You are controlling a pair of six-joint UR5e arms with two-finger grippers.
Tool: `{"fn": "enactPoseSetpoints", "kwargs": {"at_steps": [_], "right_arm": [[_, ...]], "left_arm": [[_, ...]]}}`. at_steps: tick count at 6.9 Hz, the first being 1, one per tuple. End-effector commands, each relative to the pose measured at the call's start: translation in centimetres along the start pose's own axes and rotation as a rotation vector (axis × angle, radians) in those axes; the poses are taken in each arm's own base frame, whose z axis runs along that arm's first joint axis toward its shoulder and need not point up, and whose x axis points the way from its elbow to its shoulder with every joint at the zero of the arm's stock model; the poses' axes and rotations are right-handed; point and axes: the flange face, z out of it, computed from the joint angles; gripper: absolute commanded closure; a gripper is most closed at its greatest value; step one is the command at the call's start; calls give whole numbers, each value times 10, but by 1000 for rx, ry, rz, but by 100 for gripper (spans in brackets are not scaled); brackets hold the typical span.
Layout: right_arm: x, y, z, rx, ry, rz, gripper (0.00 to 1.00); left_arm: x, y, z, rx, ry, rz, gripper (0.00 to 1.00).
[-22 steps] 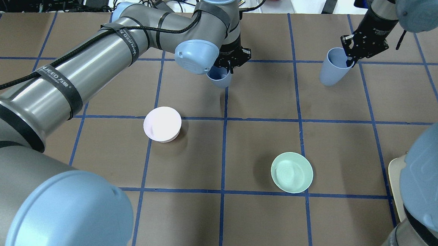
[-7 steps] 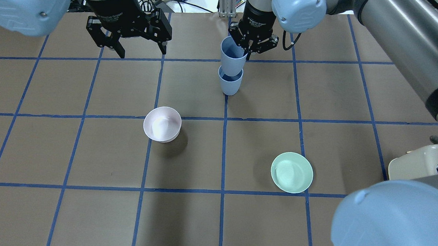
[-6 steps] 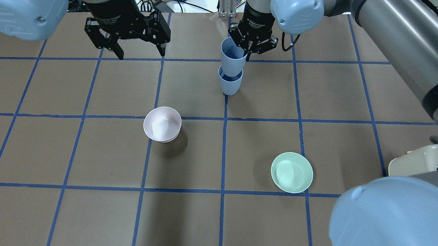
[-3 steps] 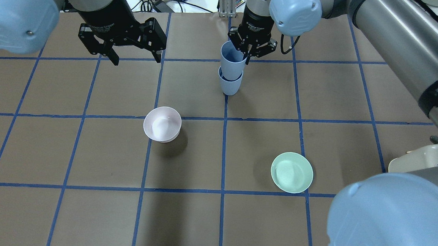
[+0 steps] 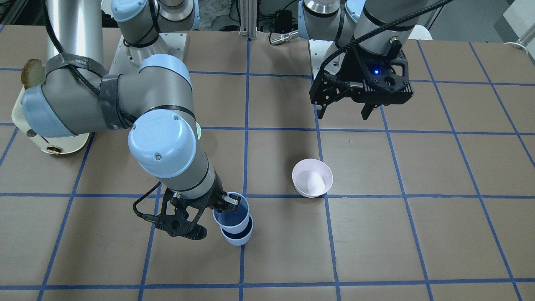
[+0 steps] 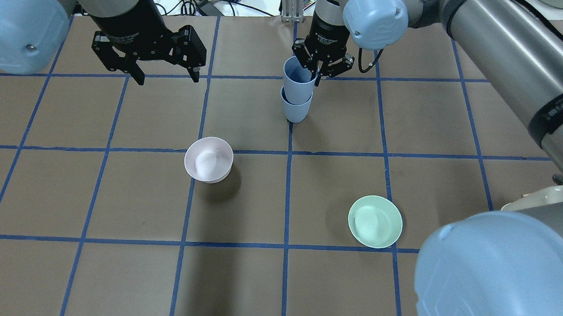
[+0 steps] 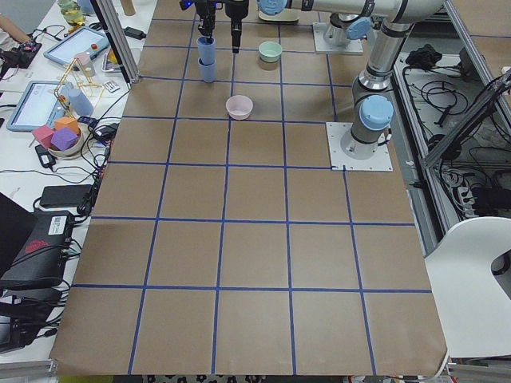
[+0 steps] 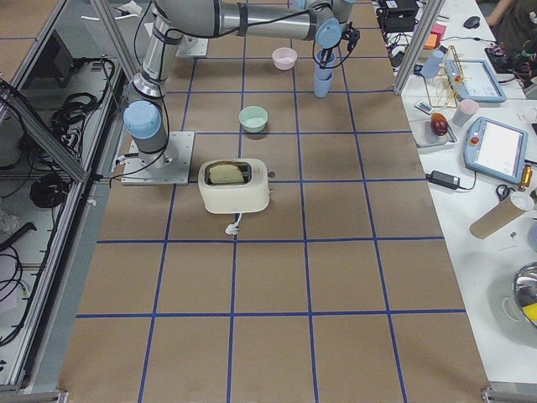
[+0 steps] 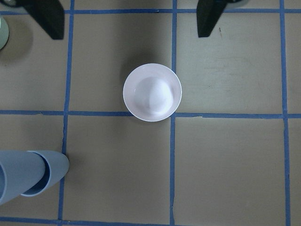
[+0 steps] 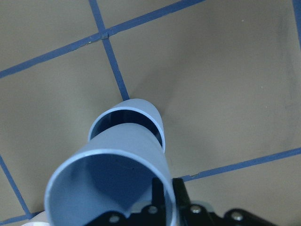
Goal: Stack blue cups with both arms
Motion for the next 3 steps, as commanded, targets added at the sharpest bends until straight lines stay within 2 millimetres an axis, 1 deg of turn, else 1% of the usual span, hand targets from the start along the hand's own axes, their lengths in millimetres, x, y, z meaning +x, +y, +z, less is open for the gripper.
{"fn": "enactPoseSetpoints", "kwargs": {"at_steps": [1, 2, 3], "right_arm": [[0, 0, -4, 13, -2, -1, 0], [2, 2, -15, 28, -1, -1, 0], [12, 5, -42, 55, -13, -6, 0]], "left_arm": [[-2, -1, 1, 2, -1, -2, 0], [-2, 0, 0, 3, -2, -4, 0], [-2, -1, 1, 2, -3, -4, 0]]}}
